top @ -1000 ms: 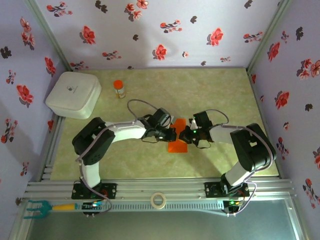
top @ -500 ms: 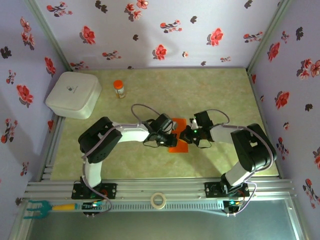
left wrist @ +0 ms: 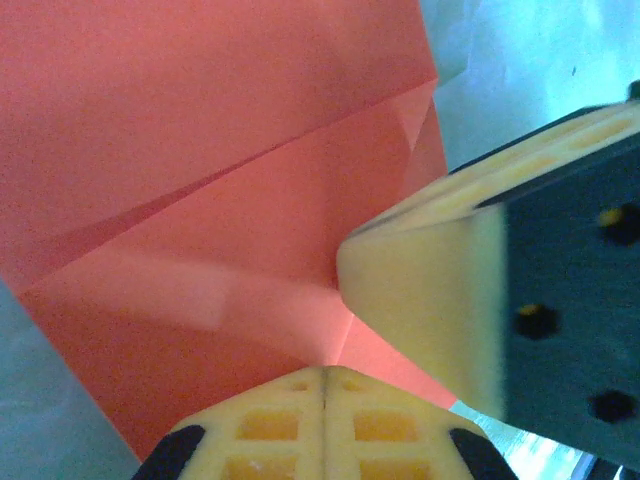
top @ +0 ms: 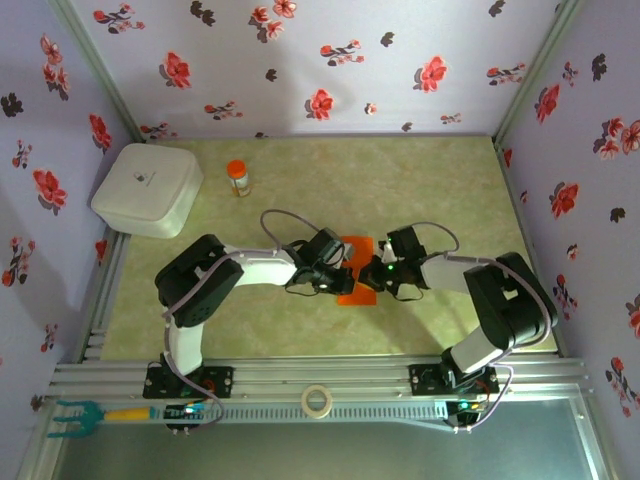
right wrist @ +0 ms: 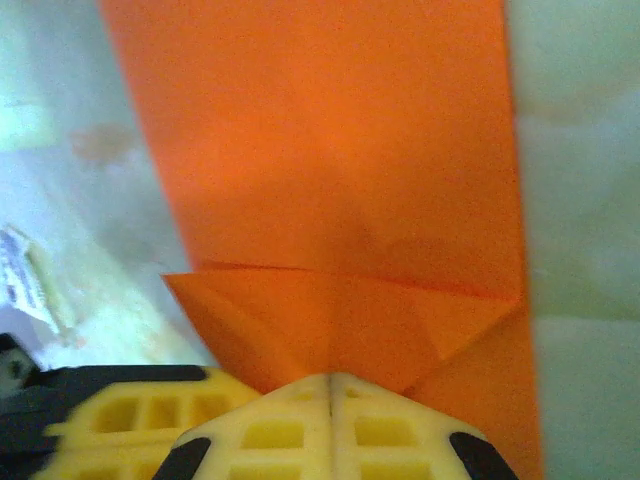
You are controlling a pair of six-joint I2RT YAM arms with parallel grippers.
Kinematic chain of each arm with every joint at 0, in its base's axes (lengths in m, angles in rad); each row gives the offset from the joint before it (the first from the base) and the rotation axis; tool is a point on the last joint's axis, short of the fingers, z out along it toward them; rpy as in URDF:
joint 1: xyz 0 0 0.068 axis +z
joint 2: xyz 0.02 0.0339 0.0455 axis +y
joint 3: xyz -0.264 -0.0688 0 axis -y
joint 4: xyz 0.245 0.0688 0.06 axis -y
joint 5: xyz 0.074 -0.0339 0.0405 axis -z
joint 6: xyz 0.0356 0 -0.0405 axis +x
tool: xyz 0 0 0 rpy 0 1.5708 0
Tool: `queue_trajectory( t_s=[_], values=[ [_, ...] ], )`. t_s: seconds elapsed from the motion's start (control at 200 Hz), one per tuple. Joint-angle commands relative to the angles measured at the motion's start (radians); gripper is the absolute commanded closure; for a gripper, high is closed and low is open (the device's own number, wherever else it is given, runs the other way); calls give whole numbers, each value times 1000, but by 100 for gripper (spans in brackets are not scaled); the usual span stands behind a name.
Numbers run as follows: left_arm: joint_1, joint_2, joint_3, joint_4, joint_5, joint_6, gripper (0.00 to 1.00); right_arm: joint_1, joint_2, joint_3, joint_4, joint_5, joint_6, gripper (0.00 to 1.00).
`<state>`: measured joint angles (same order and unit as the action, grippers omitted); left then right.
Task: Fold a paper plane with a square sheet of paper (pick it up from the middle)
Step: Fold the triangle a second time at the center of the table.
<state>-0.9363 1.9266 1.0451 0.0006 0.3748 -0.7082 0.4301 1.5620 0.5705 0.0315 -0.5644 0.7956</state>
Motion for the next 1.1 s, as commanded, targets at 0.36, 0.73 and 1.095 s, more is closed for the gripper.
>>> queue_trajectory(
  t_s=[0.36,0.73,1.095],
  values=[
    [-19,50,-52,-71,-16,-25,100,-167,59,47,4,22,-31,100],
    [-33,20,-70,-40,-20,-52,100,-213,-70,25,-13,21,-2,97],
    [-45,-97,2,-97,-79,-57,100,-186,-303,-75,-118,38,30,86]
  ],
)
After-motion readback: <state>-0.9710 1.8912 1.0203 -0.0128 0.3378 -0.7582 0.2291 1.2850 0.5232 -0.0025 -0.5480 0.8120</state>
